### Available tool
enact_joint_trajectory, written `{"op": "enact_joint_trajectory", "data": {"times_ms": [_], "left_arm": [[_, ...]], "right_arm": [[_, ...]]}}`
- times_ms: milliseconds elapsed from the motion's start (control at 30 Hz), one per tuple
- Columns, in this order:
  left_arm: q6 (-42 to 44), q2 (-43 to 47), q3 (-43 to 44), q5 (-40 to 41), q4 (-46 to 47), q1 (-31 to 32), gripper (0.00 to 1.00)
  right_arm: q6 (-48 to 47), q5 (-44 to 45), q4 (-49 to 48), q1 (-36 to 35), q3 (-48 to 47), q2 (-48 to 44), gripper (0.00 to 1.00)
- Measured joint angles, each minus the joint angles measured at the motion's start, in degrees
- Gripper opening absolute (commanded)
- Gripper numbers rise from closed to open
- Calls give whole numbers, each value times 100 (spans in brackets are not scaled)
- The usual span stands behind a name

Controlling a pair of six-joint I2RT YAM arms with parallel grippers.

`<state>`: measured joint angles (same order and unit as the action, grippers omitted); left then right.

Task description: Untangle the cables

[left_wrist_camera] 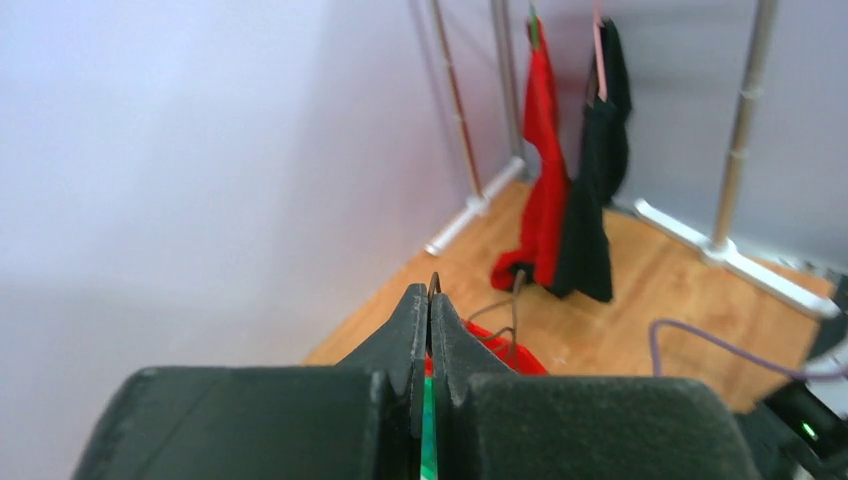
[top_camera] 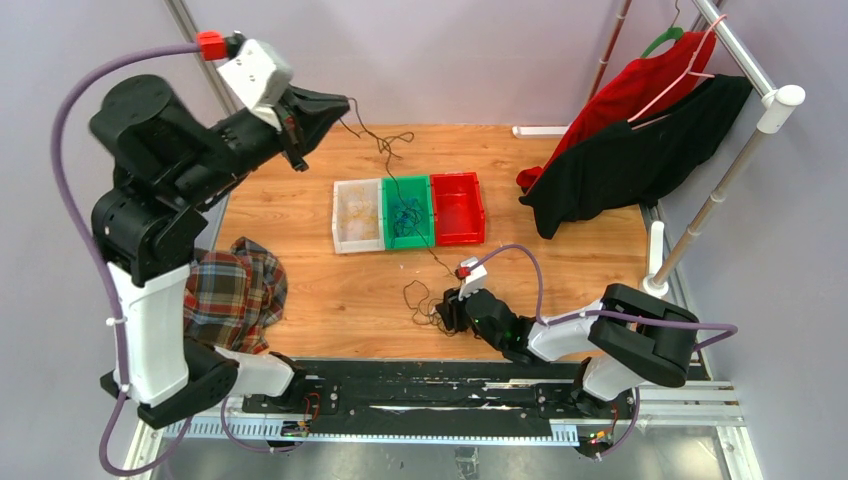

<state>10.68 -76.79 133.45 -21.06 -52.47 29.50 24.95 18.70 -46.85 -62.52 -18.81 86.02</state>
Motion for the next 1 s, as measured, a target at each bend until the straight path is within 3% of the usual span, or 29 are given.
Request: {"op": "enact_joint_trajectory", "data": {"times_ms": [233,633,1000], "left_arm": [[-4,398,-192,761,1281,0,1],[-13,634,-442,1276,2688,0,1],[957,697,-306,2234,4666,0,1]], "right_arm": [[76,-4,2,0,2,0,47],[81,-70,208,0,-15,-184,55],[83,-72,254,0,-17,-114,56]]}}
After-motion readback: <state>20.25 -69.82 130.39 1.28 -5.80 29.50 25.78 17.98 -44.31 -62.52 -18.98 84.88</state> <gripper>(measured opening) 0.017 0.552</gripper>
